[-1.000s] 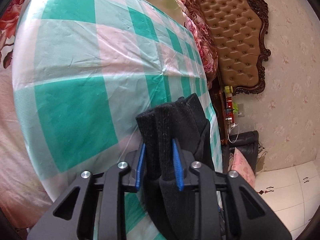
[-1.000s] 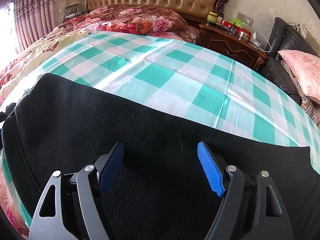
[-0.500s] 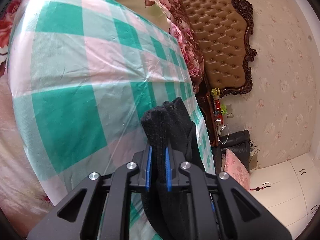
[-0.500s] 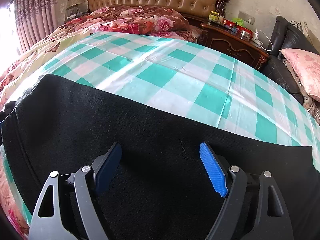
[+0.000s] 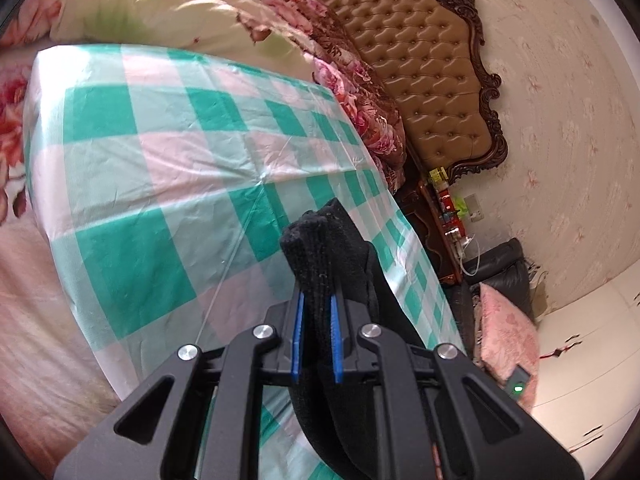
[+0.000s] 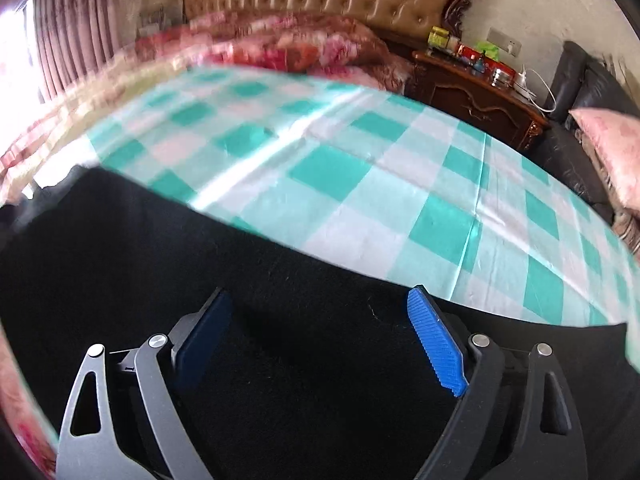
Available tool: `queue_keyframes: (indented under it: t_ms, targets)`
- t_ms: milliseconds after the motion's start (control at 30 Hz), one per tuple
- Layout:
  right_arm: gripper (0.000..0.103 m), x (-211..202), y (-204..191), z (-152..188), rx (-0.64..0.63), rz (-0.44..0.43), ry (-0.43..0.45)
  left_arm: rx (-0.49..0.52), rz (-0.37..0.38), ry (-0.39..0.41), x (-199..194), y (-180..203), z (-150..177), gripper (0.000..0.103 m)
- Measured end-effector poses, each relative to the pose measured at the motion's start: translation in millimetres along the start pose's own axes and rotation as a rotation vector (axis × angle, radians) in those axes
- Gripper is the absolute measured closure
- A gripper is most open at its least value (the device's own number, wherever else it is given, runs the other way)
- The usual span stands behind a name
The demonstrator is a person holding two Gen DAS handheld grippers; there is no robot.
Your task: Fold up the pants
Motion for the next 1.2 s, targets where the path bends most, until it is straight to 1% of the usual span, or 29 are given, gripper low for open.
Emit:
queue_keyframes:
  t_ms: [67, 133, 167, 200, 267, 300, 367, 433, 467, 500, 567, 600, 667, 700, 767, 800, 833, 867, 933, 1000, 1067, 1133, 1200]
  targets:
    - [0.017, -8, 18, 7, 0.092, -0.035, -0.018, 0.065, -0.035, 0.031, -8, 14, 2, 0.092]
    - [0.019, -13, 29, 16, 0.144, -0.091, -0.049, 0.134, -0.071, 0.061, -15, 29, 6, 0.092]
    - [0.019, -17, 33, 21, 0.16, -0.121, -0.06, 0.198, -0.109, 0.09, -20, 41, 9, 0.092]
    - [0.019, -20, 35, 25, 0.175, -0.152, -0.07, 0.241, -0.128, 0.111, -24, 50, 11, 0.092]
    - [0.02, -26, 41, 32, 0.218, -0.231, -0.092, 0.343, -0.17, 0.154, -32, 73, 18, 0.092]
    - [0.022, -29, 44, 36, 0.252, -0.284, -0.108, 0.418, -0.202, 0.188, -38, 90, 26, 0.092]
    - [0.023, -33, 50, 40, 0.31, -0.363, -0.13, 0.508, -0.227, 0.226, -44, 111, 37, 0.092]
    - [0.024, -39, 54, 42, 0.345, -0.411, -0.143, 0.634, -0.267, 0.277, -50, 140, 57, 0.092]
    - [0.024, -43, 56, 42, 0.353, -0.422, -0.139, 0.677, -0.279, 0.294, -51, 150, 64, 0.092]
    - [0.025, -47, 58, 41, 0.353, -0.418, -0.13, 0.738, -0.28, 0.312, -53, 164, 77, 0.092]
    - [0.025, -56, 66, 40, 0.341, -0.354, -0.099, 0.83, -0.289, 0.34, -52, 185, 99, 0.092]
    - [0.025, -63, 73, 40, 0.34, -0.29, -0.073, 0.886, -0.295, 0.357, -51, 196, 113, 0.092]
    - [0.025, -77, 85, 39, 0.346, -0.212, -0.029, 0.998, -0.296, 0.392, -48, 214, 143, 0.092]
    - [0.025, -81, 89, 39, 0.348, -0.19, -0.014, 1.058, -0.302, 0.412, -45, 220, 158, 0.092]
    - [0.024, -97, 100, 37, 0.345, -0.106, 0.038, 1.183, -0.307, 0.447, -38, 229, 191, 0.092]
    - [0.024, -100, 104, 36, 0.342, -0.083, 0.05, 1.278, -0.308, 0.465, -30, 232, 216, 0.092]
    - [0.024, -107, 109, 36, 0.345, -0.056, 0.067, 1.328, -0.308, 0.469, -27, 233, 229, 0.092]
    - [0.024, -109, 113, 35, 0.351, -0.049, 0.075, 1.425, -0.303, 0.474, -18, 233, 255, 0.092]
    - [0.024, -111, 121, 34, 0.355, -0.039, 0.084, 1.544, -0.287, 0.458, -4, 228, 288, 0.092]
    - [0.024, -113, 126, 33, 0.357, -0.038, 0.087, 1.637, -0.274, 0.428, 8, 222, 315, 0.092]
    - [0.024, -110, 128, 32, 0.363, -0.047, 0.076, 1.693, -0.271, 0.402, 18, 216, 333, 0.092]
    - [0.024, -108, 132, 33, 0.378, -0.068, 0.057, 1.723, -0.285, 0.402, 25, 211, 340, 0.092]
    - [0.024, -105, 133, 36, 0.416, -0.13, 0.03, 1.73, -0.293, 0.389, 29, 207, 340, 0.092]
Point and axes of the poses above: each gripper's, at about its wrist camera, not at the fingertips, and x roughly the way its jaws point, y to its right, z to its underside, the point moved 5 cm from there along x, roughly the way its jaws point, and after that the axes turned 8 degrees about -z, right-handed, at the moved point
